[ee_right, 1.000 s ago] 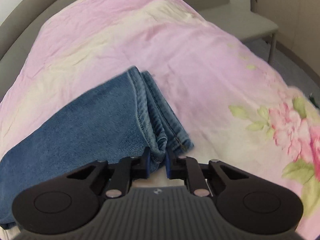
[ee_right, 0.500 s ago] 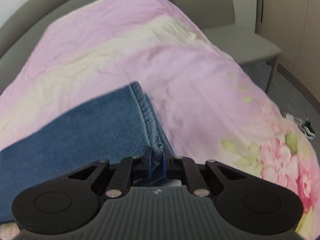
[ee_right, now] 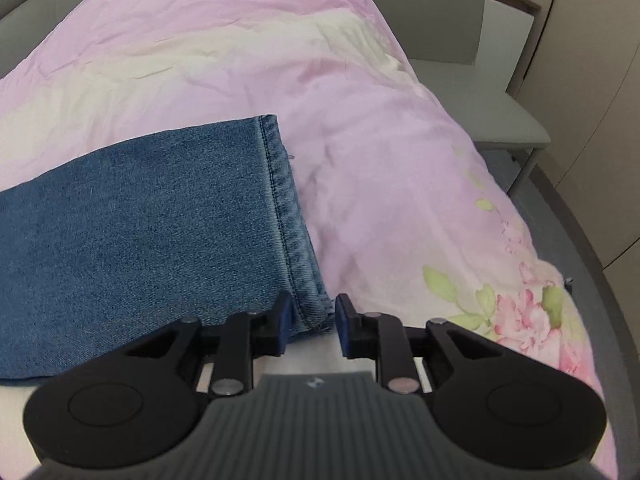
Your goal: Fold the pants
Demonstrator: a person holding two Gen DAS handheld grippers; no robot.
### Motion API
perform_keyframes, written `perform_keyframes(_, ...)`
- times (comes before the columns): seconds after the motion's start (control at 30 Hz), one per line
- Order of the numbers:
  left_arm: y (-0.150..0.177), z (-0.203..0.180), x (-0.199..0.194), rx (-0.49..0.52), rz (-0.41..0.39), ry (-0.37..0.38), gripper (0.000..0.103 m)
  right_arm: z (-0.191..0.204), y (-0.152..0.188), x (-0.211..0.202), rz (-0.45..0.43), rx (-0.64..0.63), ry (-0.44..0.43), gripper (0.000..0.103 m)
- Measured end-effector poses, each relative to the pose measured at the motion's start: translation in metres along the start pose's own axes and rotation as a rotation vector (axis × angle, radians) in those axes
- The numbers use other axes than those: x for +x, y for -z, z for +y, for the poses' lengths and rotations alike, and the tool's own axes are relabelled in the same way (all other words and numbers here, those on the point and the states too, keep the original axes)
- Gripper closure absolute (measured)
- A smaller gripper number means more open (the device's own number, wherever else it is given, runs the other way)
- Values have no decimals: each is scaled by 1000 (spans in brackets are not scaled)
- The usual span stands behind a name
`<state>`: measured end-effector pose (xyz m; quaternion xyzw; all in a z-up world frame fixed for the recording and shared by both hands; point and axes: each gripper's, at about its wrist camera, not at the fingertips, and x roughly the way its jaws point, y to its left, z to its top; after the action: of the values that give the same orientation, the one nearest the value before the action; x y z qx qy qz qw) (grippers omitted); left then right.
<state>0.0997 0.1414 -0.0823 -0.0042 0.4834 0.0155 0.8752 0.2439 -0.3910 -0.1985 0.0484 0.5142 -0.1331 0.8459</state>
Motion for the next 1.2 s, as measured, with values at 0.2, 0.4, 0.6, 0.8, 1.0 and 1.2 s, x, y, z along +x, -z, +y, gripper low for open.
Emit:
perform_keyframes(0.2, 22, -8, 9, 97, 52, 29, 48, 14, 3, -27, -68, -76, 15, 72)
perform_keyframes(0.4, 26, -20, 44, 67, 15, -1, 45, 49, 11, -30, -76, -155, -28, 71)
perform_keyframes(0.6, 21, -25, 42, -6, -120, -57, 44, 77, 16, -26, -65, -218, -51, 67)
perform_keyframes(0.8, 13, -8, 31, -237, -169, 26, 44, 85, 20, -17, -48, -232, -37, 64)
perform_keyframes(1.0, 0, 10, 35, -356, -91, 105, 34, 85, 19, -14, -47, -227, -27, 59)
perform_keyframes(1.2, -18, 7, 38, -475, -75, 93, 33, 86, 18, -12, -46, -222, -27, 58)
